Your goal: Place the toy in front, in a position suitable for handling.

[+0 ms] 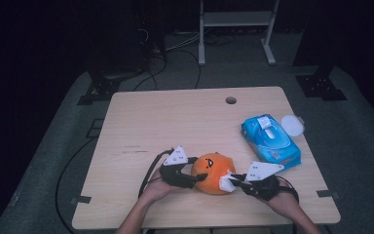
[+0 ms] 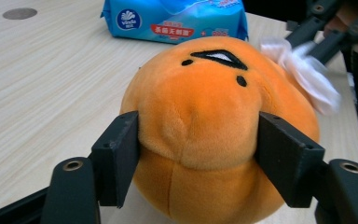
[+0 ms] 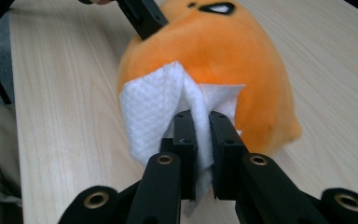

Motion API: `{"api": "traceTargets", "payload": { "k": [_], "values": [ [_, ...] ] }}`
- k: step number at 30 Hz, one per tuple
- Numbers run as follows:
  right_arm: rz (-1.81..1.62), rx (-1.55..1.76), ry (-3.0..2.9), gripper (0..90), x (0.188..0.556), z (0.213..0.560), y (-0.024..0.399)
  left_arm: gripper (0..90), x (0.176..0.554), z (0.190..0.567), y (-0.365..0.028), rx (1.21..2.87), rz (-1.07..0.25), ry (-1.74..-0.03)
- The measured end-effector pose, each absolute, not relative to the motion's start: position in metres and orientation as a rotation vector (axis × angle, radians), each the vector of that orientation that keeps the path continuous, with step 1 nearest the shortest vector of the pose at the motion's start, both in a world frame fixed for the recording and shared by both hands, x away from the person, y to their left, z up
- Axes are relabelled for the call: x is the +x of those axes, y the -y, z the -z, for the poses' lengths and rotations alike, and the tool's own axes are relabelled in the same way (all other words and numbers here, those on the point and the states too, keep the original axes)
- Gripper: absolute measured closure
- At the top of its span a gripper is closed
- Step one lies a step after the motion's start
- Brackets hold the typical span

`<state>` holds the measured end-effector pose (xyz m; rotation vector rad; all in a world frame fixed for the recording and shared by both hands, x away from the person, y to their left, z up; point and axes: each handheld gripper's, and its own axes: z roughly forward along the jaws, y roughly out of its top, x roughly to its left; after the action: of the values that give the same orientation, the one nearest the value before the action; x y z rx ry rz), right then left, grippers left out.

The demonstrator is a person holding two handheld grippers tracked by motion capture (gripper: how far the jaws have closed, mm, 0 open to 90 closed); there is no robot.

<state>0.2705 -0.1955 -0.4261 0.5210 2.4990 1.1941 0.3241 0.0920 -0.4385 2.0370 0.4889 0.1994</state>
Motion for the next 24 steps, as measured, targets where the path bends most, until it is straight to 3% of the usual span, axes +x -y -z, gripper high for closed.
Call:
{"api": "traceTargets", "payload": {
  "k": [2, 4, 5, 9, 13, 19, 24],
  "values": [
    [-1.193, 0.514, -2.506, 81.7, 0.272, 0.427, 0.194, 18.0, 0.326, 0.437, -0.097, 2.038, -0.158, -0.522],
    [-1.205, 0.539, -2.507, 81.7, 0.272, 0.429, 0.2, 12.7, 0.326, 0.437, -0.099, 2.034, -0.1, -0.531],
    [-1.206, 0.546, -2.507, 81.7, 0.272, 0.43, 0.202, 13.0, 0.325, 0.437, -0.098, 2.041, -0.094, -0.521],
    [-1.197, 0.578, -2.496, 81.6, 0.272, 0.431, 0.209, 28.6, 0.321, 0.438, -0.089, 2.036, -0.127, -0.481],
    [-1.22, 0.542, -2.483, 81.7, 0.269, 0.423, 0.197, 33.8, 0.321, 0.437, -0.085, 2.024, -0.146, -0.454],
    [-1.224, 0.458, -2.457, 81.7, 0.272, 0.411, 0.178, 34.1, 0.322, 0.439, -0.086, 2.038, -0.164, -0.459],
    [-1.198, 0.513, -2.456, 81.7, 0.269, 0.419, 0.197, 25.2, 0.322, 0.439, -0.085, 2.034, -0.145, -0.491]
  ]
}}
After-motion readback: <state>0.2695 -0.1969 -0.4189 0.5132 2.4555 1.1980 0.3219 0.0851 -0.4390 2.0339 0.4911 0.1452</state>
